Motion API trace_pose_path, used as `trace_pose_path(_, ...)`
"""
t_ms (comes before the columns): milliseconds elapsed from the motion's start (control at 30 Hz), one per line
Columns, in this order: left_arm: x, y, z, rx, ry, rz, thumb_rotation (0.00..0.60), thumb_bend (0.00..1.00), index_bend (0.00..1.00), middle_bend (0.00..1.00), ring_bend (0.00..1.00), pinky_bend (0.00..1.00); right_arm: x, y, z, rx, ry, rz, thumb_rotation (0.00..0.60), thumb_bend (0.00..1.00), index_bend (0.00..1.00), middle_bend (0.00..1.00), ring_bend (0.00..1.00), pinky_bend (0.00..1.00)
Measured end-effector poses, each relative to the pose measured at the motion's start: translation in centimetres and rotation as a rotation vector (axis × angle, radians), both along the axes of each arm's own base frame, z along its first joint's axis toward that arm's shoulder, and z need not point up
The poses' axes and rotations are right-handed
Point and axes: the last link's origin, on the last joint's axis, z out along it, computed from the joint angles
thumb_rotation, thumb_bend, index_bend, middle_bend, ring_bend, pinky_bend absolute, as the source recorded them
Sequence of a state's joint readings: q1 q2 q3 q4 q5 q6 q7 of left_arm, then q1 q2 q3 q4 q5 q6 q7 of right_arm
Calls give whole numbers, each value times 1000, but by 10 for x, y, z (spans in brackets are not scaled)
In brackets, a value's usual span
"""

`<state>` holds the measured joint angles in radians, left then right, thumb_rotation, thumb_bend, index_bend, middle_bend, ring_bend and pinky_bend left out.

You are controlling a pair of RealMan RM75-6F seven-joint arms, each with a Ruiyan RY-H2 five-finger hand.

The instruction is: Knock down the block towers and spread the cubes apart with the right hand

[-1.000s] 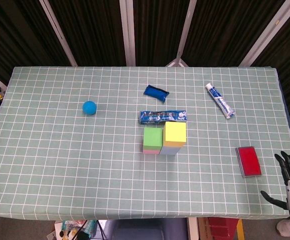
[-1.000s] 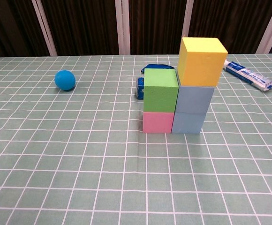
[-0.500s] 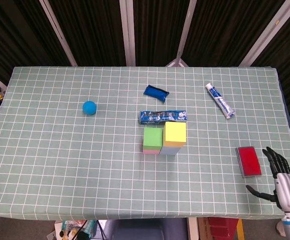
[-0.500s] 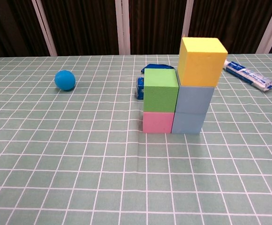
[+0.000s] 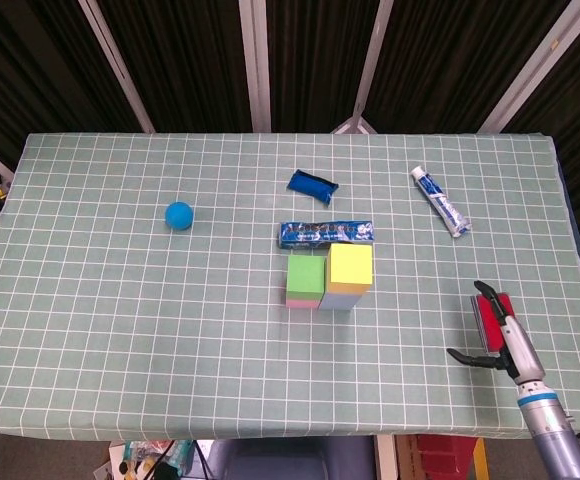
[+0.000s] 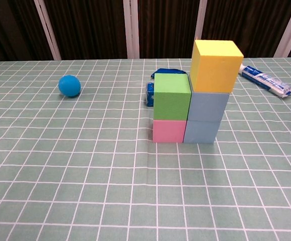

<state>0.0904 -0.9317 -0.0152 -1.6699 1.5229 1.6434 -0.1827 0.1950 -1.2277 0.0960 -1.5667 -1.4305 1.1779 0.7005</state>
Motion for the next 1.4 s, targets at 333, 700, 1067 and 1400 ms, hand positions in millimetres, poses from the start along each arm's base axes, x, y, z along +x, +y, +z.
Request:
trace_pose_path(333, 1, 1, -2, -2, 9, 3, 600, 255, 103, 0, 0, 0, 28, -19, -48, 33, -7, 59, 600, 89, 0, 12, 24, 0)
trace_pose_path(700, 1, 3, -1, 5, 12, 12, 600, 255, 103, 0, 0, 0, 57, -43, -84, -34, 4, 73, 600, 89, 0, 12, 25, 0)
trace_pose_path(1067, 1, 5, -1, 9, 16, 16, 600, 254, 103, 0, 0, 0, 68, -65, -96, -53, 67, 46, 600, 90, 0, 20, 78, 0)
trace_pose_path(1400, 1, 7, -2, 8, 20, 19, 600, 255, 103, 0, 0, 0, 91, -74, -114, -39, 103, 51, 600, 89, 0, 42, 106, 0)
